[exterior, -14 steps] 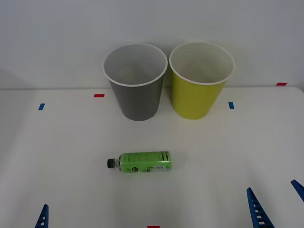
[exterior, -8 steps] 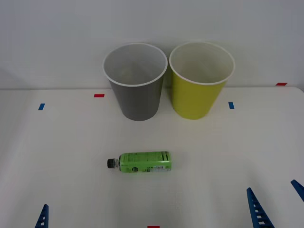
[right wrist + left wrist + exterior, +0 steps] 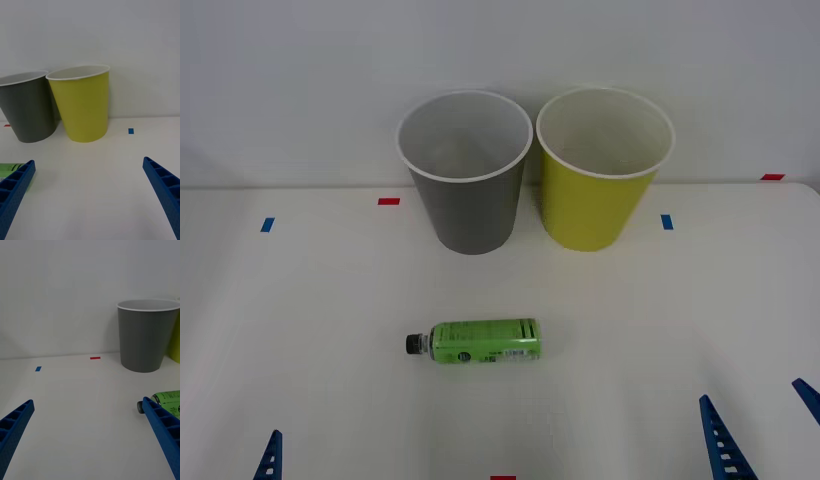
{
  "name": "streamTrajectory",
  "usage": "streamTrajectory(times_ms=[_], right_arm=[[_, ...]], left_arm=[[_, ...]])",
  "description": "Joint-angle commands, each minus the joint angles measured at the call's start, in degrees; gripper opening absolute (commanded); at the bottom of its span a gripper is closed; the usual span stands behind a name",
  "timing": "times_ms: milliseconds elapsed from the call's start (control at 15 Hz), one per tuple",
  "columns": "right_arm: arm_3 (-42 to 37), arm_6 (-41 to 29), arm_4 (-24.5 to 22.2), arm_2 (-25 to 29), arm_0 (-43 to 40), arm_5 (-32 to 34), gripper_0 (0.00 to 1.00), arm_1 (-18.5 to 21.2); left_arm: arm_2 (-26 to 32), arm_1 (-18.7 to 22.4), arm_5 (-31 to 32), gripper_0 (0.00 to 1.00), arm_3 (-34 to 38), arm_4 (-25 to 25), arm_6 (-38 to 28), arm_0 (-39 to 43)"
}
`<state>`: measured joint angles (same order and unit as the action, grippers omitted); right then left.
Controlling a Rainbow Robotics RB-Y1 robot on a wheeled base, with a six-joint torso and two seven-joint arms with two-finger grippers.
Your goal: Put cans in the gray bin and PET bottles in the light green bin.
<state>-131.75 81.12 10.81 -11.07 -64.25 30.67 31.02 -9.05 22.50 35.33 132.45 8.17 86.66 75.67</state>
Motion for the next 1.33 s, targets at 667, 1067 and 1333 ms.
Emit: streamTrajectory(times_ms=[667, 1067, 1333], right_arm=[[0.0, 0.0, 0.0, 0.0, 0.0, 0.0, 1.0, 0.0], [0.0, 0.0, 0.0, 0.0, 0.0, 0.0, 1.0, 0.0], [0.0, 0.0, 0.0, 0.0, 0.0, 0.0, 1.0, 0.0]], left_arm=[[0.0, 0.0, 0.0, 1.0, 0.0, 0.0, 0.0, 0.0], [0.0, 0.0, 0.0, 1.0, 0.0, 0.0, 0.0, 0.0], [0.0, 0.0, 0.0, 1.0, 0.0, 0.0, 0.0, 0.0]])
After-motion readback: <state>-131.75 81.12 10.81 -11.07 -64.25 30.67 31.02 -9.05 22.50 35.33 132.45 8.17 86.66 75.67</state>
